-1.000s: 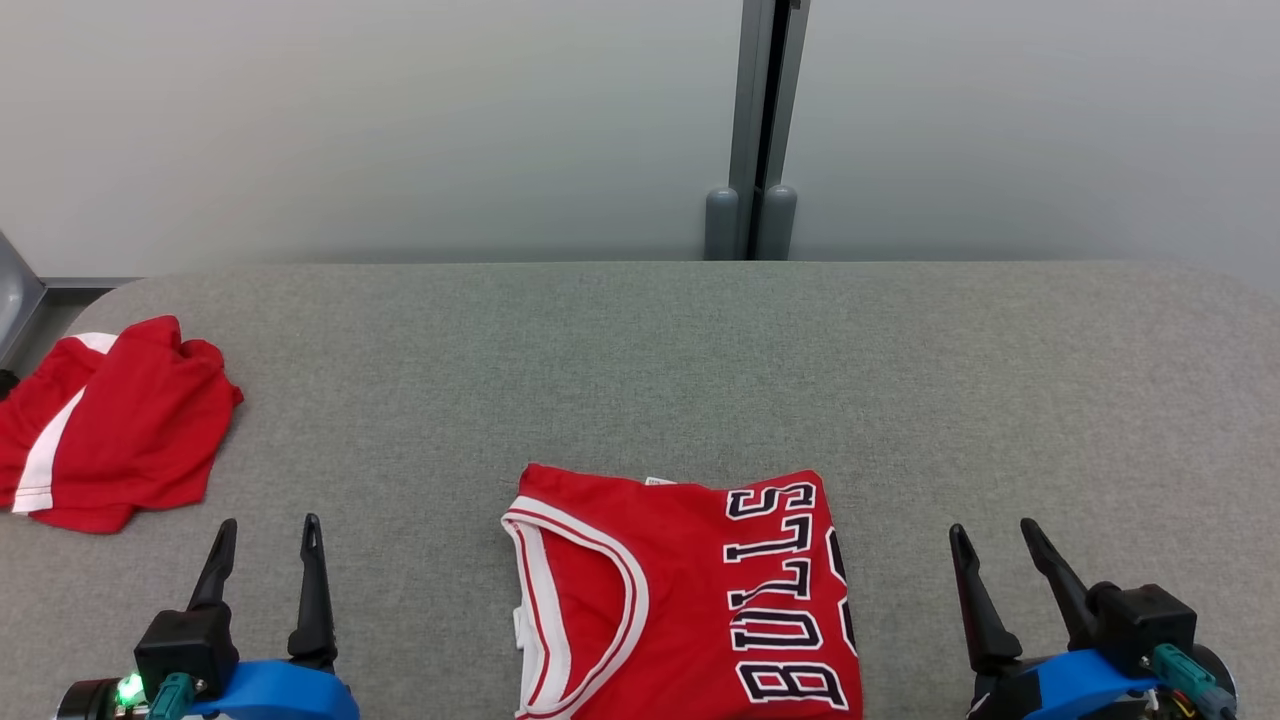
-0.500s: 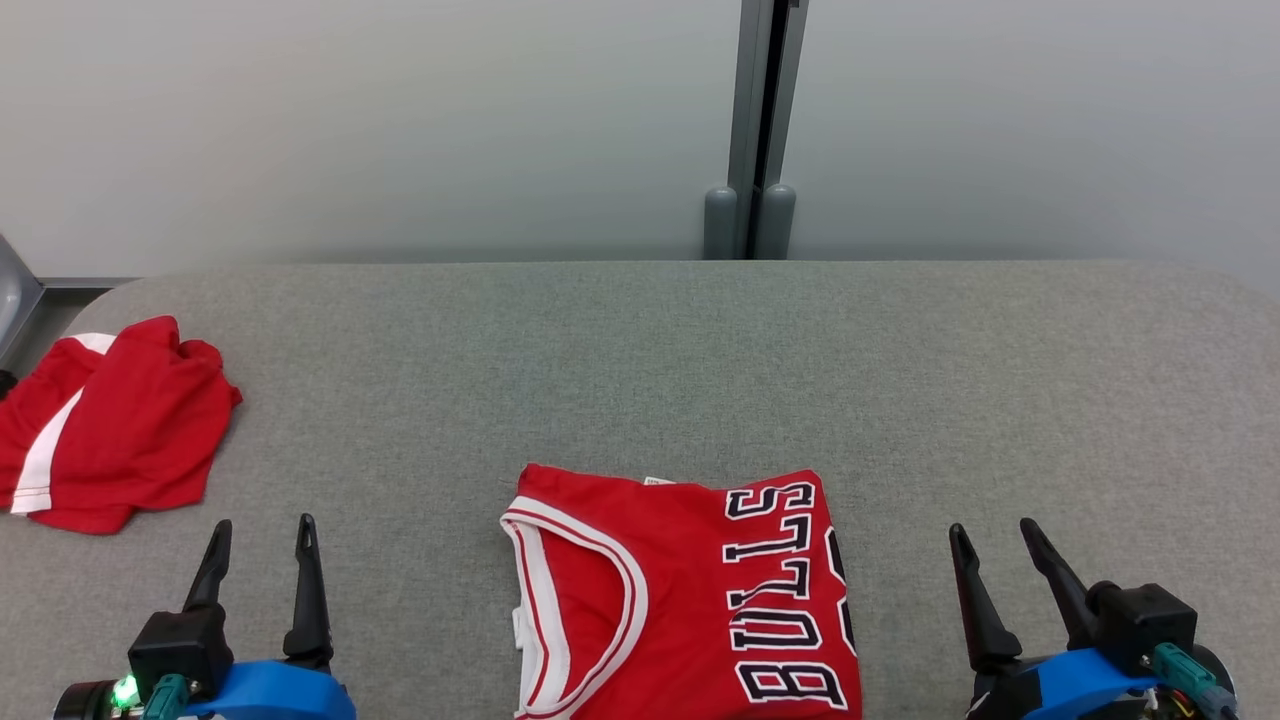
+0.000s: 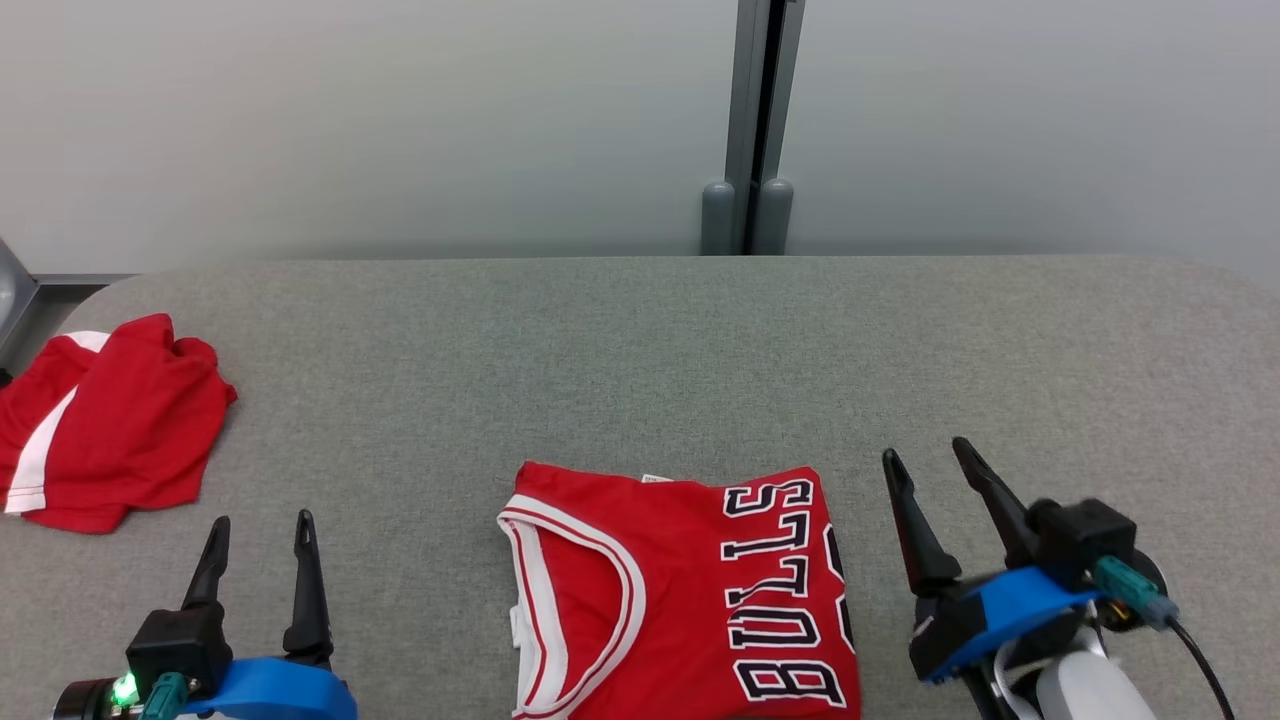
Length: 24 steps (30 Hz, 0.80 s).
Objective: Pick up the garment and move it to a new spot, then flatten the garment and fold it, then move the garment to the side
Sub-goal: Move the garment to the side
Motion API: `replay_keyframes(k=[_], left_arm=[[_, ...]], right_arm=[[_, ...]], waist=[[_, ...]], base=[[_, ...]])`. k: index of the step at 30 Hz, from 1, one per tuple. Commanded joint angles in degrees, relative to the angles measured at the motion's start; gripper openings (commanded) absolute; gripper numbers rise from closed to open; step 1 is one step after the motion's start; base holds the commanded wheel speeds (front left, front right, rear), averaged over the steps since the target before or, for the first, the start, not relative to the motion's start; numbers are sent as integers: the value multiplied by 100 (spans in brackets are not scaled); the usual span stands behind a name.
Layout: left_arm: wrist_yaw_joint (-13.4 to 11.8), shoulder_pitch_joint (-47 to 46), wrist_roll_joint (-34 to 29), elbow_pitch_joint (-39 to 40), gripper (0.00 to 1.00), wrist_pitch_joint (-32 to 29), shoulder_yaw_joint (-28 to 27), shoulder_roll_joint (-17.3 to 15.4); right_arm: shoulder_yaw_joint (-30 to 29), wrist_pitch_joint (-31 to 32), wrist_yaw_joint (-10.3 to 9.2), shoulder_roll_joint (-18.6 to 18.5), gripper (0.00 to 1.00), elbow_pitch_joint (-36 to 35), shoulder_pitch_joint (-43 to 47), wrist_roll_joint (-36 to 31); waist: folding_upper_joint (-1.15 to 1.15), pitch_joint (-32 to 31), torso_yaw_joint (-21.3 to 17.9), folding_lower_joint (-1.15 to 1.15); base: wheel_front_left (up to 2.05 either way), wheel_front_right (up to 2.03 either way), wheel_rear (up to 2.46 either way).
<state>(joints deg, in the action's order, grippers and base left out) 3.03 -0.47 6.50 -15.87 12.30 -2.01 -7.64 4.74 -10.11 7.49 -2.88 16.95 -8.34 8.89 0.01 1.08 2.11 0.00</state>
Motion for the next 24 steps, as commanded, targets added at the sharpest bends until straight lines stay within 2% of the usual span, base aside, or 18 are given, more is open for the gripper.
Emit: replay_keyframes(k=[1, 7, 12, 24], left_arm=[[-15, -98, 22, 28, 100, 32, 0, -22], [-60, -129, 52, 105, 100, 11, 43, -8], [-47, -187, 74, 100, 100, 34, 107, 6], [-111, -365, 139, 89, 100, 109, 180, 33]], right_arm=[[27, 35, 1, -3, 100, 17, -126, 36], [442, 648, 1, -5, 100, 515, -950, 59], [632, 1092, 1, -8, 100, 1116, -1127, 76], [907, 1050, 1, -9, 100, 2079, -836, 240]], waist=[[-1, 8, 2, 0], [-1, 144, 58, 0], [-1, 295, 148, 0], [-1, 625, 190, 0]], base=[[0, 0, 0], [0, 0, 0], [0, 0, 0], [0, 0, 0]])
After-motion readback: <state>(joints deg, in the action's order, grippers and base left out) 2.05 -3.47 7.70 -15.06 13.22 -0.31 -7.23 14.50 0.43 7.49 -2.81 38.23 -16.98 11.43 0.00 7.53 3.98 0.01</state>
